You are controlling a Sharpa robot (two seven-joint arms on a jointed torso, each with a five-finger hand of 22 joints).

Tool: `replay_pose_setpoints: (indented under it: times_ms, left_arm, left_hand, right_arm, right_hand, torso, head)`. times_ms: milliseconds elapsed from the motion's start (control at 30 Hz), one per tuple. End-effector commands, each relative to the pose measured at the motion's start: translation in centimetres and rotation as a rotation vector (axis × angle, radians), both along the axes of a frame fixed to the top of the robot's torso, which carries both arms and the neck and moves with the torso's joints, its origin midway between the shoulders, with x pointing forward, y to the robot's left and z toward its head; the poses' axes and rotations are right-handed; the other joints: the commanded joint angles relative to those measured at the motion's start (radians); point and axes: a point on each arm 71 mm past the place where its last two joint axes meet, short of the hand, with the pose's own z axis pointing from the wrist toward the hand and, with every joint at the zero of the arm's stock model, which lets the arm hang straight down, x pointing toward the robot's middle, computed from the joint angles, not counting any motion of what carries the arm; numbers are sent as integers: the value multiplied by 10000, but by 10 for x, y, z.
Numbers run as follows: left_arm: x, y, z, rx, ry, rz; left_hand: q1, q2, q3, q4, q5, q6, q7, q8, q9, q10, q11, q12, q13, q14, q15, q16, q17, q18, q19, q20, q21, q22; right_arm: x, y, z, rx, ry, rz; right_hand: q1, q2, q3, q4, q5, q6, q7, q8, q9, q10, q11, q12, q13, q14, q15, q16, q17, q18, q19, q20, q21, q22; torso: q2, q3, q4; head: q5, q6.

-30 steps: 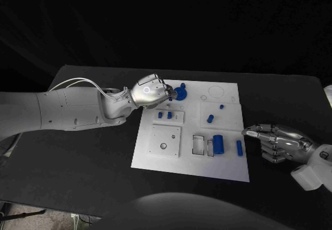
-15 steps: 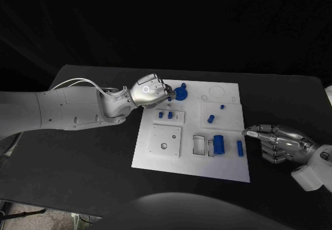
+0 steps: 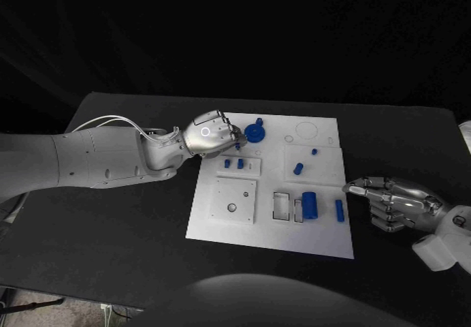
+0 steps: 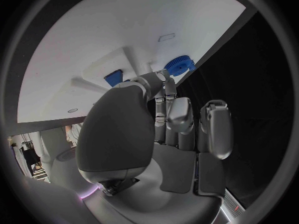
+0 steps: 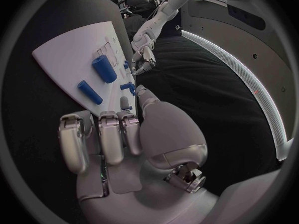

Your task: Assemble the parts on the task board

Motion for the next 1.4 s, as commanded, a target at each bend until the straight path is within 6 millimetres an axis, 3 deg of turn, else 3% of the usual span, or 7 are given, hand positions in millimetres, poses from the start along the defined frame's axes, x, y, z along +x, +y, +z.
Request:
replay_pose_setpoints:
  times_ms: [33,400,967,1400]
  left_arm:
    - [-3,-2,1,-279,-206,-417]
    - [-1,-4,-1,-296,-193,-403]
    - [-1,-5,-2,-291,-182,-440]
    - [-4,-3,-3,8,-130,-755]
  left_hand:
    - [91,7,-43,2,69,144,89,-58,-1,76,-8,-50,-9,216,78,-31,10,-81,408,58,-43,2199]
    - [91,1,-58,2,75,157,91,-68,-7,92,-5,-53,-14,217,79,-32,10,-83,413,60,-32,2202]
    - [95,-12,-96,11,11,186,82,-113,-36,111,-17,-83,-40,218,83,-51,-11,-78,406,61,-52,2197]
    - [282,-236,-220,-55,-356,390,-70,-277,-145,72,-189,-223,-159,196,101,-120,-63,-52,351,73,-189,2162]
  right_arm:
    - [-1,1,0,109,-51,133]
    - [-2,2,-1,125,-41,155]
    - [-2,2,-1,135,-47,145]
    - [-2,2,-1,130,-38,147]
  right_hand:
    - [96,12,8,-64,8,72,-4,-66,-10,1044,-4,-52,2607,1043,-40,34,2627,-64,1061,-69,44,2631]
    - [103,22,10,-68,10,73,-2,-72,-18,1044,-4,-52,2607,1043,-42,34,2627,-64,1061,-70,44,2631]
    - [105,24,10,-69,13,74,-1,-75,-22,1044,-4,-52,2607,1043,-42,34,2627,-64,1061,-71,44,2631]
    - [112,28,12,-74,16,78,-2,-75,-24,1044,-3,-52,2607,1043,-42,34,2627,-64,1061,-71,44,2631]
  torso:
    - [5,-10,7]
    - [-8,12,-5]
    - [-7,14,-4]
    - [-14,8,-4]
  head:
    - [-9,-1]
    - [28,-1]
    - [1,-1]
    - [22,-1]
